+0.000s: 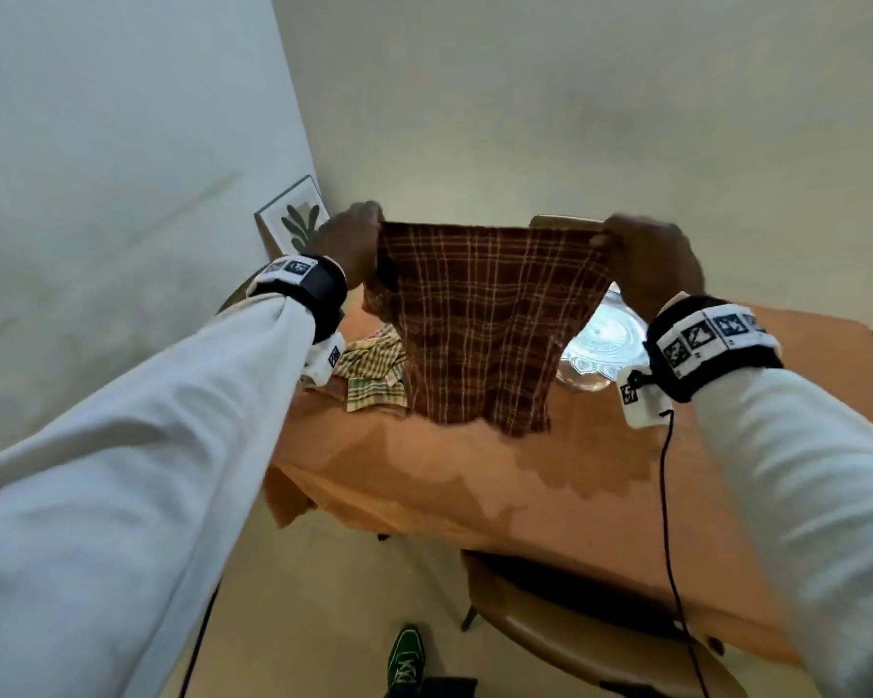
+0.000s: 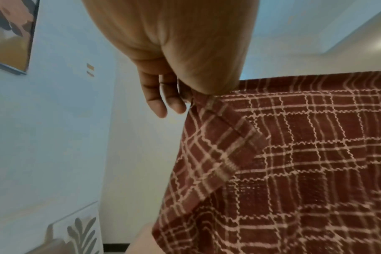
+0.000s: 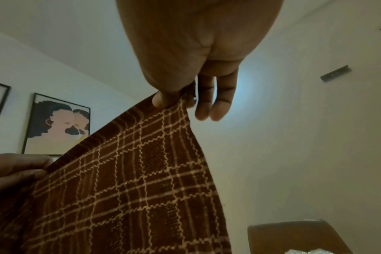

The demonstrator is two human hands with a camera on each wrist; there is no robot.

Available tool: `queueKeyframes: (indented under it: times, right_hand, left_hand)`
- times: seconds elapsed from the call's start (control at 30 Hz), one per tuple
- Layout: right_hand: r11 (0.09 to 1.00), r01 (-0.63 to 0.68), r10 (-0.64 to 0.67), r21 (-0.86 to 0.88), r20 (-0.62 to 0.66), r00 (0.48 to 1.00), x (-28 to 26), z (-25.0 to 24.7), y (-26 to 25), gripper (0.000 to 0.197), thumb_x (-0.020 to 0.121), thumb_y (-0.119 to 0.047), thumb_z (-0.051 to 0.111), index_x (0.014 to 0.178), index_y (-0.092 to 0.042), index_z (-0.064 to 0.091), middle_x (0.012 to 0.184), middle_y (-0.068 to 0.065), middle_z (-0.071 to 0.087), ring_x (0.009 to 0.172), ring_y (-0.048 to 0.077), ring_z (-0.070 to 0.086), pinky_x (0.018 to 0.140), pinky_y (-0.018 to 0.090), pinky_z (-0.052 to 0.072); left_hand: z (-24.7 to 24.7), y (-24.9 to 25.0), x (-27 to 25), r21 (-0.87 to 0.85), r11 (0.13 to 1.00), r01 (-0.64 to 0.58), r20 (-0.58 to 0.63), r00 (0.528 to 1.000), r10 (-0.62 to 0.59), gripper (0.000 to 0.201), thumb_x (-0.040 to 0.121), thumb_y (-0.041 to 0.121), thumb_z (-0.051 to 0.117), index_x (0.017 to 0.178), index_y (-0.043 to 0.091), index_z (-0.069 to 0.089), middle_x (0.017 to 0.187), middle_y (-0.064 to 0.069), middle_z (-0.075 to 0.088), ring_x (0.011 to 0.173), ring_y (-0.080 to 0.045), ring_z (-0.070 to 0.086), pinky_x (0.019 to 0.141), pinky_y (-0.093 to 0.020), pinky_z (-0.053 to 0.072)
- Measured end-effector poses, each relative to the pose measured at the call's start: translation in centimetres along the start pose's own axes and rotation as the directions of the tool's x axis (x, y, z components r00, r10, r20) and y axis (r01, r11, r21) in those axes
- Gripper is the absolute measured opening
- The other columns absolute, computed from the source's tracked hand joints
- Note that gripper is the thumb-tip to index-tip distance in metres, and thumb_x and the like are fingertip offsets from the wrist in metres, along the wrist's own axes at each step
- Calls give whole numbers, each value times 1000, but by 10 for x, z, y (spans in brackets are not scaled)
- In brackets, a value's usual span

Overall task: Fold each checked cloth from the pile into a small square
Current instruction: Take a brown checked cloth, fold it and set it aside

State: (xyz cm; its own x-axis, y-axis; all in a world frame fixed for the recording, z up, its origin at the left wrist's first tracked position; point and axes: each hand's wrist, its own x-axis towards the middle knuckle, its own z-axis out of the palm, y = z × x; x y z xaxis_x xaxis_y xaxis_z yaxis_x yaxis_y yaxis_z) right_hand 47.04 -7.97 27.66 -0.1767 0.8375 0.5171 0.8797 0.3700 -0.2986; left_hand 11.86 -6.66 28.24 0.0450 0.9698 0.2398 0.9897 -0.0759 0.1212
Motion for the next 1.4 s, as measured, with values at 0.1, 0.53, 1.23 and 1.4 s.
queueKeyframes:
  times: [0.1,0.53,1.23,1.4]
  right_hand:
    - [1000,14,-14,-8,-59,998,-5,-12,4,19,92,-24,54,98,-13,68,91,14,68,80,35,63,66,37,47]
    - [983,-150,183,-105,514,838,-237,62,79,36,84,-2,60,105,-28,74,94,13,73,78,35,67,65,39,53]
    - [866,-478,280,149,647,709,-230,97,126,9,92,-1,61,87,-8,64,78,12,70,63,16,68,64,39,60]
    - [791,-605,439,93,601,667,-196,180,145,14,89,-3,65,79,-11,66,80,20,71,72,31,69,69,38,54]
  left_hand:
    - [-22,-3,-17,-62,996,-66,-77,995,62,19,90,14,47,107,9,54,108,-15,59,95,-35,59,82,-44,50]
    - [158,-19,-205,85,975,-207,388,908,159,22,96,23,54,110,6,55,111,-16,55,96,-36,58,72,-43,46]
    - [217,-41,-182,-330,918,222,436,898,-60,9,96,11,57,97,8,66,98,-9,63,86,-25,56,75,-31,42]
    - [277,-41,-130,-266,875,404,435,860,-266,8,94,13,61,92,8,67,94,-11,66,87,-28,58,73,-31,40]
